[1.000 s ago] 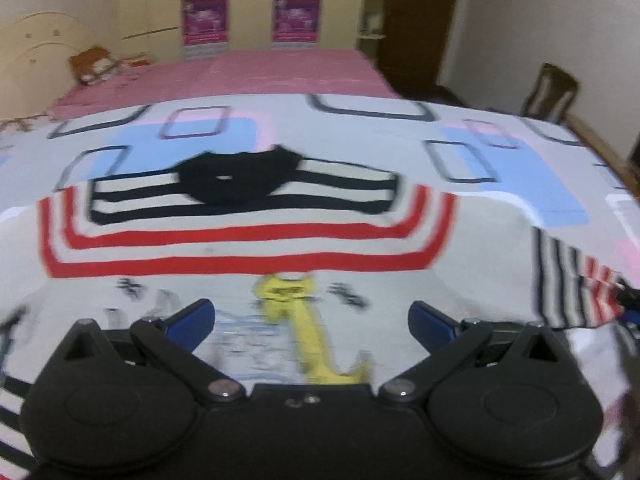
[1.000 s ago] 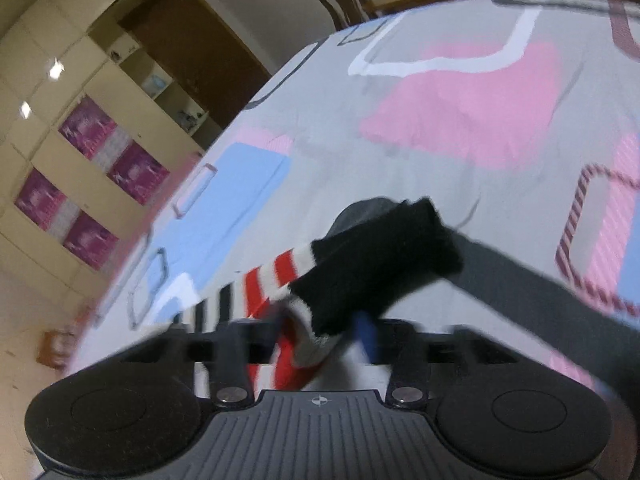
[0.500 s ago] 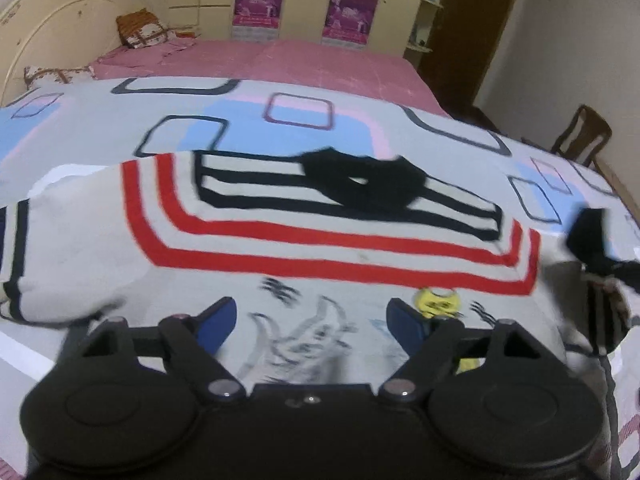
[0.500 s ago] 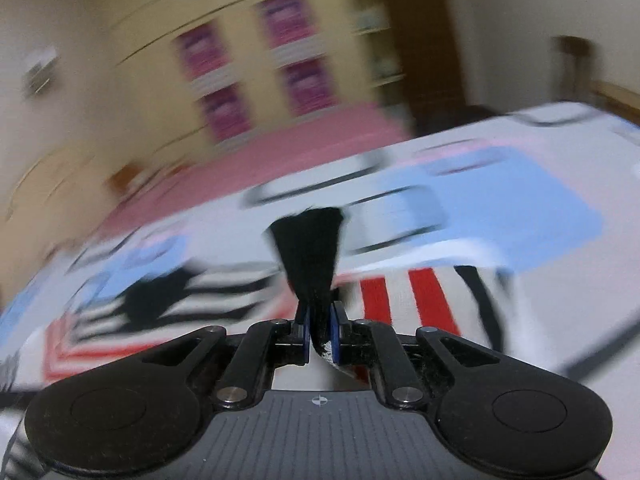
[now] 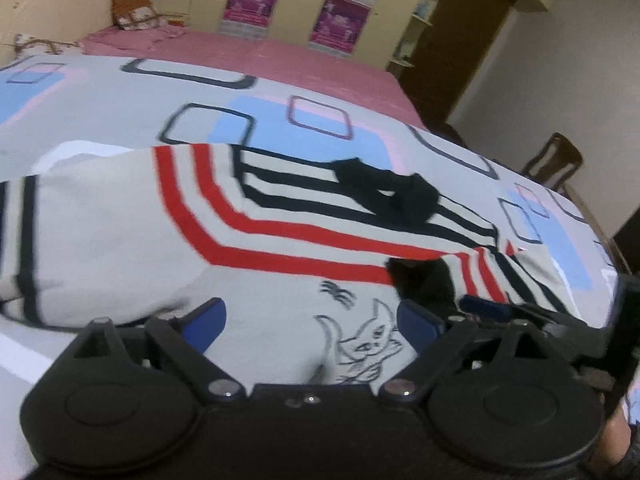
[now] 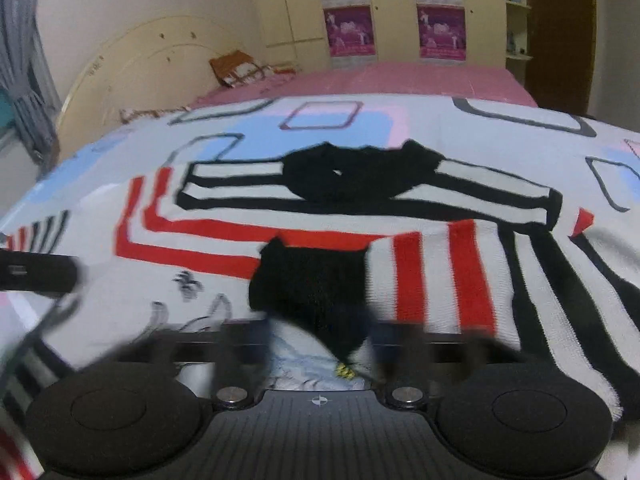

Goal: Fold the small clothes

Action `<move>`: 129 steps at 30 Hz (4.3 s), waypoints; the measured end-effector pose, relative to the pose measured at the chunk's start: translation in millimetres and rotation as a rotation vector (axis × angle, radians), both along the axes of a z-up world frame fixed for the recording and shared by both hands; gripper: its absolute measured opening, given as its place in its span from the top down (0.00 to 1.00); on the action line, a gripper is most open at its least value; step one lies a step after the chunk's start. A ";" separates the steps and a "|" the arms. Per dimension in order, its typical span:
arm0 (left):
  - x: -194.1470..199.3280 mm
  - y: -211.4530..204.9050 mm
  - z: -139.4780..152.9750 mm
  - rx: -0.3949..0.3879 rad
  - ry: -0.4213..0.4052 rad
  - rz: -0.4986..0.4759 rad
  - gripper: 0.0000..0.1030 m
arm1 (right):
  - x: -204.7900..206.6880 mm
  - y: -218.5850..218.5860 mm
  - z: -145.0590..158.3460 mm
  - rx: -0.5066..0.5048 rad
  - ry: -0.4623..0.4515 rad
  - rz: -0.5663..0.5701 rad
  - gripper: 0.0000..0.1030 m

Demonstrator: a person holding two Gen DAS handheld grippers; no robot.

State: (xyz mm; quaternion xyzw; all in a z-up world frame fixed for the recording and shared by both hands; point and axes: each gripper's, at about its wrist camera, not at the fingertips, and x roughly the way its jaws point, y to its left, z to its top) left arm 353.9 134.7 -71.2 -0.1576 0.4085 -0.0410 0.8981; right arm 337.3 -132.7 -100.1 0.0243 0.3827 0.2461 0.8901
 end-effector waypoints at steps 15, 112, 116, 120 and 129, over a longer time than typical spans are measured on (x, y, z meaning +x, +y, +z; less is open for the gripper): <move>87.2 -82.3 -52.2 -0.222 0.086 -0.173 0.61 | -54.6 -171.7 19.7 0.035 0.116 -0.475 0.55; -95.8 185.9 6.7 0.095 -0.089 0.519 0.30 | 7.2 -36.4 39.8 -0.036 0.098 -0.240 0.54; -105.1 212.4 5.2 0.086 -0.074 0.580 0.30 | 11.6 -12.7 43.5 -0.043 0.082 -0.210 0.54; -110.2 229.7 5.5 0.088 -0.079 0.602 0.30 | 15.5 4.4 44.8 -0.045 0.080 -0.196 0.54; -118.8 238.4 -4.9 0.079 -0.071 0.612 0.30 | 16.7 16.9 47.4 -0.051 0.065 -0.184 0.54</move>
